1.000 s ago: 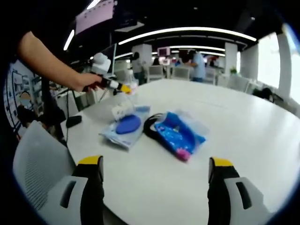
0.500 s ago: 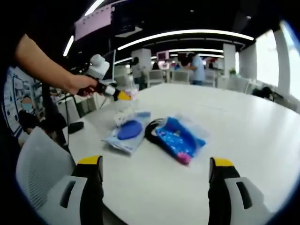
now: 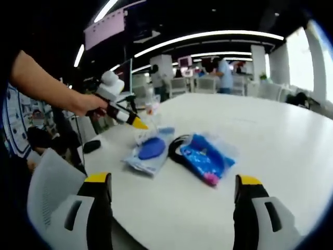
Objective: Arrange the tabletop items into an orderly group along one side of the table until the central work area is clear of visible clutter.
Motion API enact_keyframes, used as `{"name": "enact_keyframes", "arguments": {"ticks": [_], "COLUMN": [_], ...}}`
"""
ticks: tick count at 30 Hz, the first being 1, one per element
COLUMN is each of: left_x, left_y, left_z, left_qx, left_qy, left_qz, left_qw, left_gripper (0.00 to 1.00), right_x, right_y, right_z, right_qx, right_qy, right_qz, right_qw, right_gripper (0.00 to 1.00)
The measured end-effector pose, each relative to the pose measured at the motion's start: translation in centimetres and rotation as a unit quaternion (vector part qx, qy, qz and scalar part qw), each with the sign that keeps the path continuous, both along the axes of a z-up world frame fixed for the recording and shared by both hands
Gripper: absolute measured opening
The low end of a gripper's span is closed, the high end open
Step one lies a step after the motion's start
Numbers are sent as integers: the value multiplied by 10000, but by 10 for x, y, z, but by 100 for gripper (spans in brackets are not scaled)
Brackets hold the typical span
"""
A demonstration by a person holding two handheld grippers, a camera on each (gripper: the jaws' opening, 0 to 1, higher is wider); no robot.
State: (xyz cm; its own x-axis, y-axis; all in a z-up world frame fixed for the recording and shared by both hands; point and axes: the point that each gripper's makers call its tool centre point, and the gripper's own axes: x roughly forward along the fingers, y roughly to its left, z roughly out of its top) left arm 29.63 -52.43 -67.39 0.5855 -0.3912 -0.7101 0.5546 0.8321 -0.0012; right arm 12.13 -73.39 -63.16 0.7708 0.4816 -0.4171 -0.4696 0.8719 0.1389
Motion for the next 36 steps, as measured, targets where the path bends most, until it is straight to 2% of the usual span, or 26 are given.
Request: {"name": "enact_keyframes", "arguments": {"ticks": [4, 7, 11, 13, 16, 17, 20, 24, 27, 30, 34, 36], "left_x": [2, 2, -7, -7, -15, -17, -21, -23, -15, -17, -17, -19], "left_y": [1, -2, -2, 1, -2, -2, 1, 2, 3, -3, -11, -16], "left_z": [-8, -12, -26, -28, -36, -36, -38, -35, -22, -12, 3, 7], "left_qx": [83, 56, 411, 584, 487, 523, 718, 605, 659, 387, 275, 109], "left_qy": [56, 155, 409, 295, 549, 542, 439, 408, 11, -25, -365, -395], "left_qz": [64, 127, -24, -73, -86, -129, -341, -318, -341, -295, -453, -477], "left_qw": [9999, 9998, 9983, 9978, 9973, 9971, 9959, 9968, 9972, 9988, 9979, 9980], "left_gripper": [53, 53, 50, 46, 43, 39, 39, 37, 37, 37, 37, 37], "right_x": [8, 12, 18, 24, 29, 28, 26, 26, 26, 29, 31, 32], "right_y": [-3, -5, -9, -9, -9, -8, -7, -7, -6, -5, -1, 1], "right_z": [12, 12, 16, 18, 16, 16, 17, 17, 17, 19, 25, 29], "right_qx": [120, -163, -170, -79, -139, -135, -134, -133, -121, 8, -20, -63], "right_qy": [-183, -323, -328, -344, -336, -325, -335, -329, -331, -285, -379, -434], "right_qz": [34, 210, 206, 181, 180, 184, 193, 192, 198, 157, 259, 324], "right_qw": [9998, 9991, 9991, 9992, 9992, 9992, 9992, 9992, 9992, 9995, 9989, 9985], "right_gripper": [96, 96, 95, 95, 94, 94, 94, 94, 93, 92, 86, 82]}}
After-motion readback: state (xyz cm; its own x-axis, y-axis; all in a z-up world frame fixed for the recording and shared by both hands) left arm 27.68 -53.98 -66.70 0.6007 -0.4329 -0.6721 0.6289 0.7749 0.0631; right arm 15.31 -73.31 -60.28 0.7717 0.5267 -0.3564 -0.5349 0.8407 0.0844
